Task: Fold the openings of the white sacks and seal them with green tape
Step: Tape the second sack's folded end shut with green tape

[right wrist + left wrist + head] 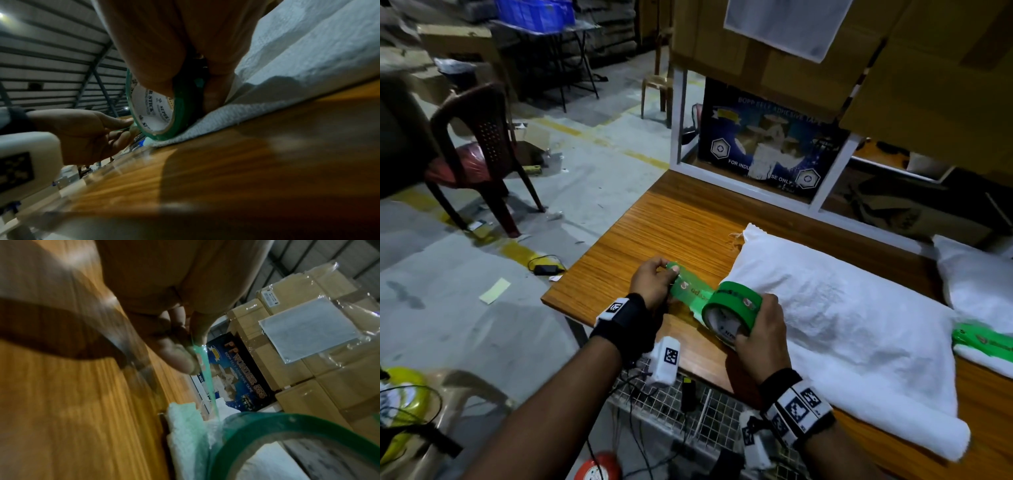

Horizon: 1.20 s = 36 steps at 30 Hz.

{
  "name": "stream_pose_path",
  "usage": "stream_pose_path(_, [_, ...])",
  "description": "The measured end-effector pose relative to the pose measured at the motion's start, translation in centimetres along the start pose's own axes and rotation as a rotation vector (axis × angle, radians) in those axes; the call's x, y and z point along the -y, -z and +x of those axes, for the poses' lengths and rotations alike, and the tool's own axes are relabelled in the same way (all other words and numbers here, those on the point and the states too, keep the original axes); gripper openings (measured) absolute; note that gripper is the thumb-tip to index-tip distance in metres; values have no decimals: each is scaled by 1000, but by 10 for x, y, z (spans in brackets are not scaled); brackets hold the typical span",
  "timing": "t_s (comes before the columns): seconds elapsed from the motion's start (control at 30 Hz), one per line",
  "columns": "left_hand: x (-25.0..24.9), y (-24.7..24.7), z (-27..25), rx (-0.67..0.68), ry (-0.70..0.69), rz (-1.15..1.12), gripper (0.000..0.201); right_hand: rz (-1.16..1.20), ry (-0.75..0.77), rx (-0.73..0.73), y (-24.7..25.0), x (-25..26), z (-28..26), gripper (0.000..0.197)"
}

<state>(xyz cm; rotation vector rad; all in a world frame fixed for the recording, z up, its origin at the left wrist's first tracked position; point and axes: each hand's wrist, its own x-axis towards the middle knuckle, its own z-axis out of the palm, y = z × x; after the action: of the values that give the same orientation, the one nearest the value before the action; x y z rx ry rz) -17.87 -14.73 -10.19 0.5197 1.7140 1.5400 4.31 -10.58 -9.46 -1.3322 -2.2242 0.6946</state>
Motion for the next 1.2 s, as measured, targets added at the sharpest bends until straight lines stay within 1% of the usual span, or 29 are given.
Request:
stream_pose_path(0.1, [-4, -6, 9, -21, -31, 77, 16, 10, -43, -7, -1, 6, 0, 61])
stream_pose_path(0.23, [-7, -11, 19, -44, -38, 160, 26, 7, -80, -19, -3, 10, -3, 63])
stream_pose_path(0.33, [2, -12, 21, 0, -7, 119, 23, -129, -90, -3, 0, 9, -8, 68])
stream_pose_path(0.4, [3, -11, 14, 34, 2, 57, 12, -79, -63, -12, 3, 5, -9, 69])
stream_pose_path(0.43, [4, -11, 11, 40, 0, 31, 10, -47, -50, -12, 6, 3, -8, 68])
stream_pose_path(0.53, [6, -15, 5, 66, -16, 1, 16, -4, -32, -8, 18, -8, 1, 64])
stream_pose_path(0.63, [9, -25, 8, 34, -48, 1, 13, -9, -18, 14, 27, -17, 9, 62])
stream_pose_path(0.77, [17, -28, 19, -69, -48, 81, 15, -87, -23, 79, 26, -11, 10, 61])
stream_pose_path(0.9, [24, -21, 26, -105, -26, 140, 15, -202, -18, 130, 27, -1, 10, 64])
stream_pose_path(1.0, [18, -19, 26, -159, -62, 294, 23, -362, -26, 132, 27, 10, 16, 65])
stream_pose_path(1.1, [12, -17, 28, -185, -75, 460, 18, -472, -16, 122, 24, 20, 26, 54])
stream_pose_path(1.2, [10, -13, 29, -213, -59, 574, 22, -489, -25, 186, 25, 28, 37, 49])
